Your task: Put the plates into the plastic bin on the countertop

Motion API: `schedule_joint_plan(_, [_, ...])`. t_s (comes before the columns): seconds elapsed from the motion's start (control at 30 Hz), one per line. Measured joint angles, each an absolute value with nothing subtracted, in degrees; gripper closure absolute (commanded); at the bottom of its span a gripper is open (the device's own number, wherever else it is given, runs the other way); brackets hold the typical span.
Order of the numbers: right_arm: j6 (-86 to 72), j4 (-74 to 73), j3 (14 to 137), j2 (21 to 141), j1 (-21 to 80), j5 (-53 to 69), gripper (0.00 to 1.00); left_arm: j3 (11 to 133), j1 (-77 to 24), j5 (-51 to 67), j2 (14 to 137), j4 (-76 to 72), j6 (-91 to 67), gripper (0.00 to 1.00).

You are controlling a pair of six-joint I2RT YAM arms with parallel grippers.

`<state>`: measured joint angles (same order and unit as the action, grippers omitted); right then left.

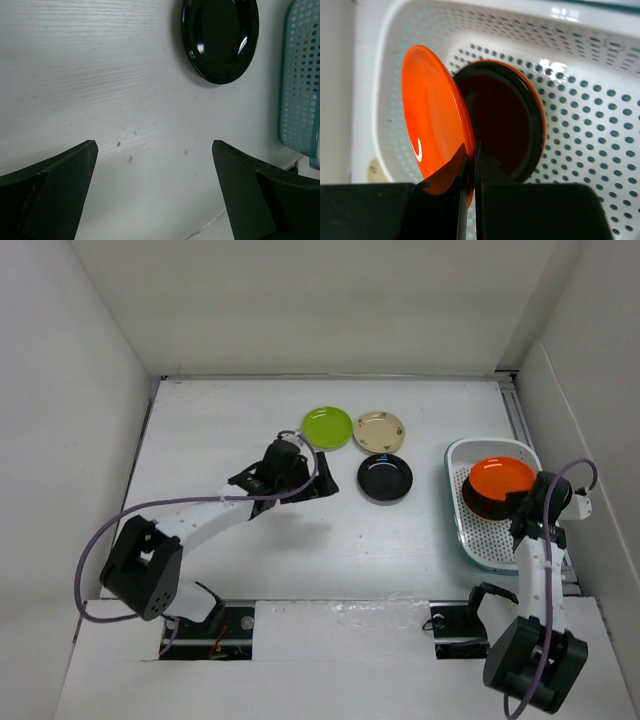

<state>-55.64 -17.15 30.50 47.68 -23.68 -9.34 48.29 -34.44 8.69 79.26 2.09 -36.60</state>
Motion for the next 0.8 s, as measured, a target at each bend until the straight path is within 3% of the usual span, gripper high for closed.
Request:
schedule_joint_plan(0.13, [-54.76, -17.37, 29.89, 53.36, -24.91, -7.88, 0.96, 51.24, -37.78, 8.40, 85.27, 0.03, -37.34, 0.00])
schedule_joint_plan(0.17, [-54.54, -17.56, 29.87, 53.95, -25.15, -7.53, 0.69, 51.92, -38.20, 8.25, 86.52, -0.34, -37.41, 0.00])
schedule_joint_plan(0.3, [-53.56, -17.56, 29.87, 53.43, -25.54, -6.20, 0.08, 54.35, -39.42, 7.86, 90.65, -1.10, -37.76, 0.00])
schedule_joint_plan(0.37, [-53.39, -18.00, 29.91, 51.44, -25.54, -5.85, 0.06, 55.46, -39.86, 7.66, 92.25, -1.17, -37.82, 0.00])
schedule_joint_plan(0.4, [-53.49, -18.74, 30.06, 49.84, -25.54, -5.61, 0.00, 55.90, -40.14, 7.57, 92.88, -1.23, -37.89, 0.00])
schedule_joint_plan(0.6, [-53.80, -23.27, 32.71, 38.48, -25.54, -6.04, 0.00, 59.13, -41.28, 7.42, 96.57, -1.72, -37.98, 0.00])
schedule_joint_plan(0.8, [-53.56, -25.32, 36.58, 38.76, -25.54, -3.77, 0.00, 63.86, -41.54, 7.31, 103.44, -2.57, -37.95, 0.00])
